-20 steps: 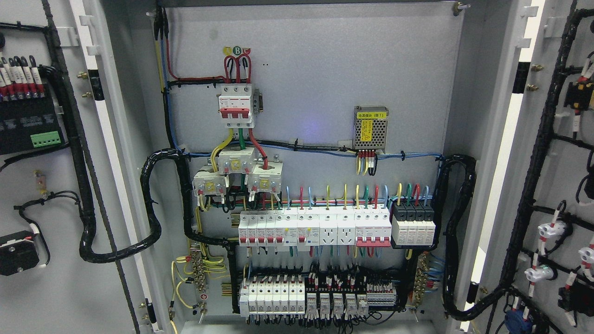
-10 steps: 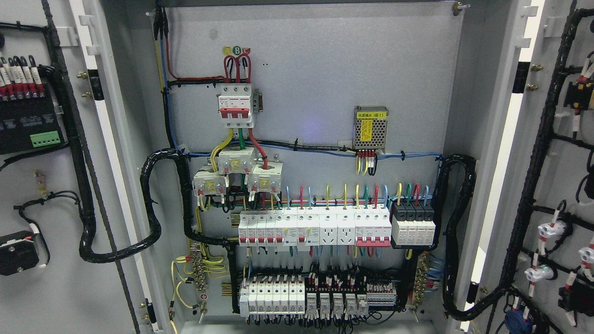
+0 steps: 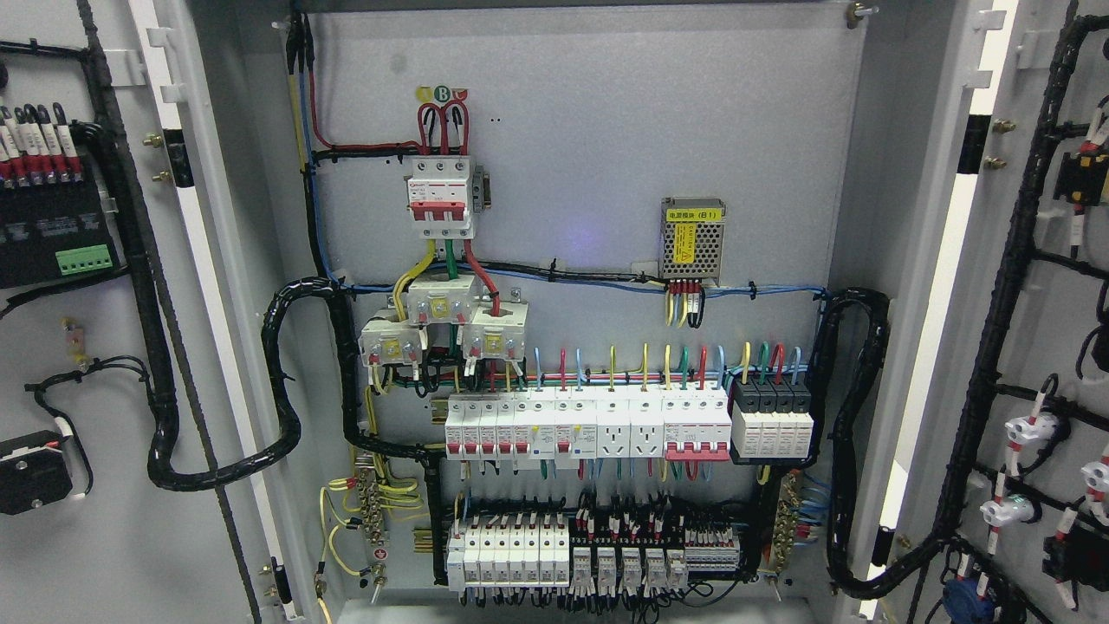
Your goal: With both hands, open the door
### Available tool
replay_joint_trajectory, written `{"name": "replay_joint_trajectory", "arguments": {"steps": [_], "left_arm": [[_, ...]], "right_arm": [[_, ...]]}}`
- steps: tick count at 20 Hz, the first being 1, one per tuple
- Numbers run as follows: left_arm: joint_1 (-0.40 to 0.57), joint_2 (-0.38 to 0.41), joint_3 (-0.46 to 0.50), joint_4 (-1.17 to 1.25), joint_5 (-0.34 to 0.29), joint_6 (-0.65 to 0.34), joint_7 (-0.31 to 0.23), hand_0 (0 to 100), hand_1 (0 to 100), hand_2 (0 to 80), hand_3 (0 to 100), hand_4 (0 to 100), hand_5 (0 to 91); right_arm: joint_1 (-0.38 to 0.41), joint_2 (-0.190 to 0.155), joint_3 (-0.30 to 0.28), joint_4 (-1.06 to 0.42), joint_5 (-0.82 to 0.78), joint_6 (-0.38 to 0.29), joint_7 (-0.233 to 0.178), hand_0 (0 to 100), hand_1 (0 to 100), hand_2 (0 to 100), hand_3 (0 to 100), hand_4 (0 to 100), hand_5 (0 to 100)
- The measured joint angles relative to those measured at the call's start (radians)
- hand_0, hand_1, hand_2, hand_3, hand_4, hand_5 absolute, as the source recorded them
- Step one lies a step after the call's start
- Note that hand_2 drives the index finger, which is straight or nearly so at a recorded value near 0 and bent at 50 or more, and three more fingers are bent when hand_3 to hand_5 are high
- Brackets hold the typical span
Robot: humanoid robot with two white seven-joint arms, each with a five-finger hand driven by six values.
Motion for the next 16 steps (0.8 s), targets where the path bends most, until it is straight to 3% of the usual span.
{"name": "replay_joint_trajectory", "arguments": {"steps": [5, 16], "left_arm": [[-0.004, -0.009, 0.018, 0.044, -0.031, 0.008, 0.016, 0, 0, 0.0, 0, 3, 0.0], [-0.007, -0.018, 0.033, 0.089, -0.078, 0.006, 0.042, 0, 0, 0.0, 0, 3, 0.0]], "right_arm": [[-0.02, 0.028, -0.006, 0.054, 0.08, 0.047, -0.009, 0, 0, 0, 0, 0, 0], [-0.029, 0.059, -0.011, 0.129, 0.138, 0.057, -0.011, 0, 0, 0, 0, 0, 0]]}}
